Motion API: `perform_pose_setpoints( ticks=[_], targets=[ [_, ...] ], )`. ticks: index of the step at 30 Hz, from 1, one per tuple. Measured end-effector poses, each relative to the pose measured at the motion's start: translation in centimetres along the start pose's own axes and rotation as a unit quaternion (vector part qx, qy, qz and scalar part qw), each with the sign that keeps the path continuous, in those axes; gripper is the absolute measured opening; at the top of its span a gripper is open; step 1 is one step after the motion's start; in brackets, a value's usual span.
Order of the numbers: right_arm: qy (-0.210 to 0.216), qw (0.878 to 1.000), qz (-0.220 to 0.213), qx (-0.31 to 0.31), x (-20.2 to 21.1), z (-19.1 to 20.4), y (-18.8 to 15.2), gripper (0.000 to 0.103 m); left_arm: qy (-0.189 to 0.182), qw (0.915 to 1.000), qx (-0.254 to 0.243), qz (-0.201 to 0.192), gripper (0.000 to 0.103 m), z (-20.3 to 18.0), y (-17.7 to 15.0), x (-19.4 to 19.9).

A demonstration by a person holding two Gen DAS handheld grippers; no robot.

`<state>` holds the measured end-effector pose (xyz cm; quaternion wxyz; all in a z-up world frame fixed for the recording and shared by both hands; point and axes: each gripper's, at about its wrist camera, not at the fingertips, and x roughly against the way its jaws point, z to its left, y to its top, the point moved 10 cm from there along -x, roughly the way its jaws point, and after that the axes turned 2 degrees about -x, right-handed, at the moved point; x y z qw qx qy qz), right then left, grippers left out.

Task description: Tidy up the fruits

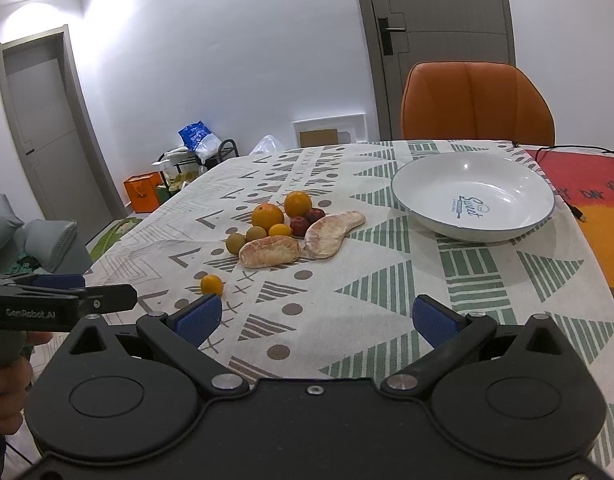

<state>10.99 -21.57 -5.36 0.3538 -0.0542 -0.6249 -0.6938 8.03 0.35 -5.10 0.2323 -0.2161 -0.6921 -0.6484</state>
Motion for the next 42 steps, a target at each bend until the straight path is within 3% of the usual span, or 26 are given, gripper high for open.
perform_pose_setpoints(
  ticks=[19,42],
  targets=[
    [0.009,1.0,0.008,-0.01,-2.5,-1.3,0.1,0.103,-0.023,0.9997,0.004,-0.012,0.1,-1.2,0.4,-3.1],
    [0.026,0.999,0.006,-0.034,-6.4,-3.1,1.1,0.103,-0.041,0.9985,0.016,0.032,0.053,-2.6,-0.1,-8.9]
  ],
)
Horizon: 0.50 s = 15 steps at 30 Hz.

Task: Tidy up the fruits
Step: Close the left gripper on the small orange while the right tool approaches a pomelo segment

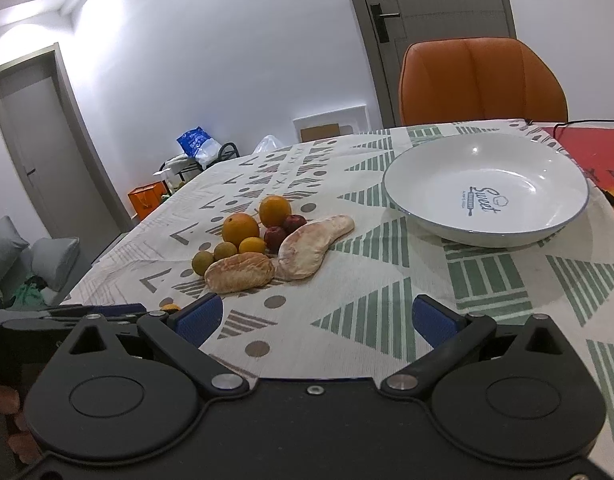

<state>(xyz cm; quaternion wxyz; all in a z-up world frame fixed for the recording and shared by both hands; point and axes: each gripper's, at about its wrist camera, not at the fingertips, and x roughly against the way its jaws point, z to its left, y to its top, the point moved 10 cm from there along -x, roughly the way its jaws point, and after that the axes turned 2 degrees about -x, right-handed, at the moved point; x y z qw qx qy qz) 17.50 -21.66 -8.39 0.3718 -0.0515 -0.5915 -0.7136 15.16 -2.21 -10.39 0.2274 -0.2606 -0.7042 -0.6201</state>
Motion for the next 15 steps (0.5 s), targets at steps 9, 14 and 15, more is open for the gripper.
perform_pose_setpoints(
  ticks=[9,14,15],
  targets=[
    [0.006,1.0,0.012,-0.004,-2.2,0.2,0.5,0.09,0.007,0.9999,0.011,-0.002,0.022,0.9,0.6,-0.9],
    [0.012,1.0,0.018,-0.007,-3.8,0.5,1.0,0.084,0.012,0.9998,0.018,-0.006,0.022,1.9,1.4,-1.0],
    [0.013,1.0,0.02,-0.009,-4.1,0.6,1.2,0.083,0.014,0.9997,0.019,-0.007,0.022,2.2,1.5,-1.0]
  ],
)
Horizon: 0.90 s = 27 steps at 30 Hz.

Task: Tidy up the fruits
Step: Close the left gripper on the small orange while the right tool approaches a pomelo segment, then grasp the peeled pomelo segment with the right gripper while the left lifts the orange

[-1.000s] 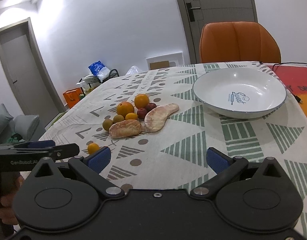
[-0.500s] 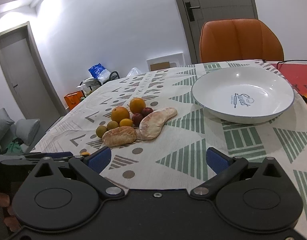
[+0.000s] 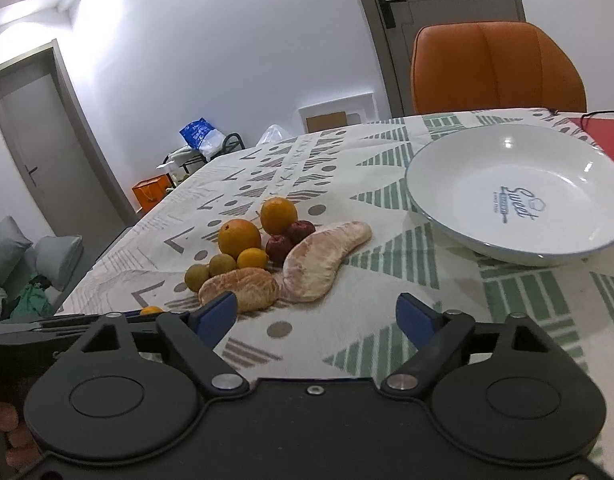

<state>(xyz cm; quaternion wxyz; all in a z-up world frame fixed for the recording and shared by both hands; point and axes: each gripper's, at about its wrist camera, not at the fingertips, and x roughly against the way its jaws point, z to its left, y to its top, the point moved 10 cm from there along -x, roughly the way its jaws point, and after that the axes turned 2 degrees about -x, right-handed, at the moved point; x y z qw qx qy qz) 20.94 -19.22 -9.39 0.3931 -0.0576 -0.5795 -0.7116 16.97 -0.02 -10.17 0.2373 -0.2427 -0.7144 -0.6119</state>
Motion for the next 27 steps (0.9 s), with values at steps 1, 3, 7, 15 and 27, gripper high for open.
perform_pose_setpoints(
  ticks=[1,3,7,15,27],
  targets=[
    [0.001,1.0,0.002,-0.002,-0.4,0.0,0.2,0.082,0.001,1.0,0.002,0.0,0.022,0.2,0.1,-0.1],
    [-0.001,1.0,0.005,-0.006,-1.2,0.0,0.4,0.08,0.004,1.0,0.006,0.0,0.022,0.7,0.4,-0.2],
    [-0.002,1.0,0.012,-0.011,-2.5,0.0,0.9,0.078,0.009,0.9999,0.012,0.0,0.022,1.6,0.8,-0.4],
    [-0.011,0.999,0.029,-0.01,-5.0,0.2,1.4,0.072,0.013,0.9997,0.021,-0.001,0.022,3.0,1.6,-0.6],
    [-0.033,0.999,0.03,0.022,-7.2,0.9,2.1,0.046,0.023,0.9992,0.034,-0.003,0.022,4.9,2.4,-0.8]
  ],
)
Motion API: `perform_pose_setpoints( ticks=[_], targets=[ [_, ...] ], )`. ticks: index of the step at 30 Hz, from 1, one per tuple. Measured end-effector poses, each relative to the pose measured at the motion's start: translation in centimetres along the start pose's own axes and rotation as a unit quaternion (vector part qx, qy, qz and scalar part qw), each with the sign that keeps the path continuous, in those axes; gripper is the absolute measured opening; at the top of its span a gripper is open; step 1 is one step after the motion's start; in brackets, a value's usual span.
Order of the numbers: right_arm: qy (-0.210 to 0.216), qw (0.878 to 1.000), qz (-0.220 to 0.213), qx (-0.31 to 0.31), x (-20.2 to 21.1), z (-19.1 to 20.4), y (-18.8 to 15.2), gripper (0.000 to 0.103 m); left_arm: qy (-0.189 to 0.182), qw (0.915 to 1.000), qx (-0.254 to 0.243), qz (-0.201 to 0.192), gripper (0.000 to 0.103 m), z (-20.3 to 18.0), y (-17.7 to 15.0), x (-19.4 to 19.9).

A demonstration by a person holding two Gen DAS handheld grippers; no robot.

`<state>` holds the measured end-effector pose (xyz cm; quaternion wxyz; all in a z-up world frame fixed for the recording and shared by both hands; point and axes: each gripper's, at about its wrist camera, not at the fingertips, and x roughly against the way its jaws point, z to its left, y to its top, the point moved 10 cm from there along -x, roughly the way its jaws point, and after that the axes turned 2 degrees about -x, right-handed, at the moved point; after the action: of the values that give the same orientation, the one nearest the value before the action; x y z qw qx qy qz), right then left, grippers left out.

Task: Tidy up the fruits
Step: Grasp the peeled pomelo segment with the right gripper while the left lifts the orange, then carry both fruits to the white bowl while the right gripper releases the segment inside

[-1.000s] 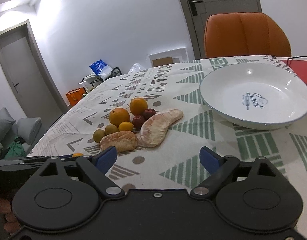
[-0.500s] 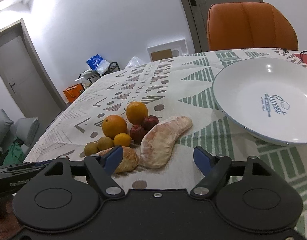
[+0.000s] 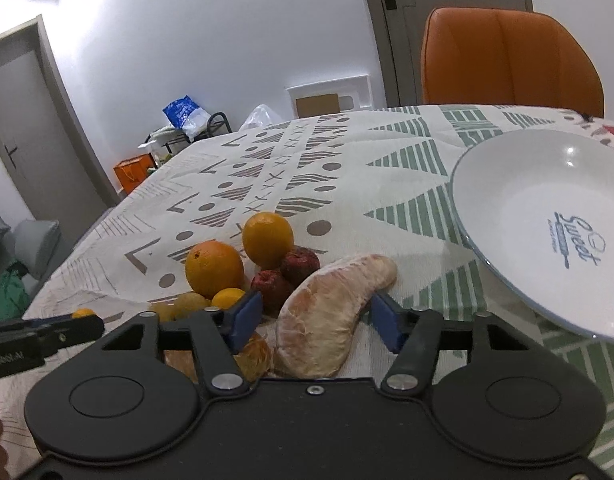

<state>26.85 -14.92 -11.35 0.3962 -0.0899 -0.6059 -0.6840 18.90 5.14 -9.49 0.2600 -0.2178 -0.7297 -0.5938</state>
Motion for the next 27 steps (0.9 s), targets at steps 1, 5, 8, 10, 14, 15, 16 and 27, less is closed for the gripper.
perform_pose_setpoints(
  ticks=[1,5,8,10,14,15,16,27],
  targets=[
    [-0.005,1.0,0.0,0.006,-0.1,0.0,0.1,0.044,0.0,1.0,0.001,0.0,0.022,0.0,0.0,0.0],
    [0.016,1.0,0.003,-0.008,0.1,-0.1,0.3,0.038,0.0,1.0,0.001,-0.002,0.022,0.0,0.3,0.0],
    [0.025,1.0,-0.008,-0.012,0.8,-0.1,0.5,0.037,-0.002,1.0,-0.001,-0.004,0.022,-0.3,0.6,0.0],
    [0.031,0.999,-0.016,-0.011,1.4,-0.1,0.8,0.037,-0.005,1.0,-0.004,-0.007,0.022,-0.7,0.8,0.0],
    [0.044,0.999,-0.031,-0.011,2.6,0.0,1.4,0.037,-0.01,0.9998,-0.011,-0.011,0.022,-1.7,1.2,0.3],
    [0.047,0.998,-0.034,-0.01,2.9,0.1,1.6,0.037,-0.011,0.9998,-0.013,-0.013,0.022,-1.9,1.3,0.3],
    [0.051,0.998,-0.038,-0.01,3.2,0.1,1.7,0.037,-0.012,0.9997,-0.015,-0.014,0.022,-2.2,1.3,0.4],
    [0.044,0.995,-0.082,-0.027,6.6,-2.5,3.4,0.037,-0.025,0.9986,-0.04,-0.025,0.022,-5.8,2.3,0.7]
  ],
)
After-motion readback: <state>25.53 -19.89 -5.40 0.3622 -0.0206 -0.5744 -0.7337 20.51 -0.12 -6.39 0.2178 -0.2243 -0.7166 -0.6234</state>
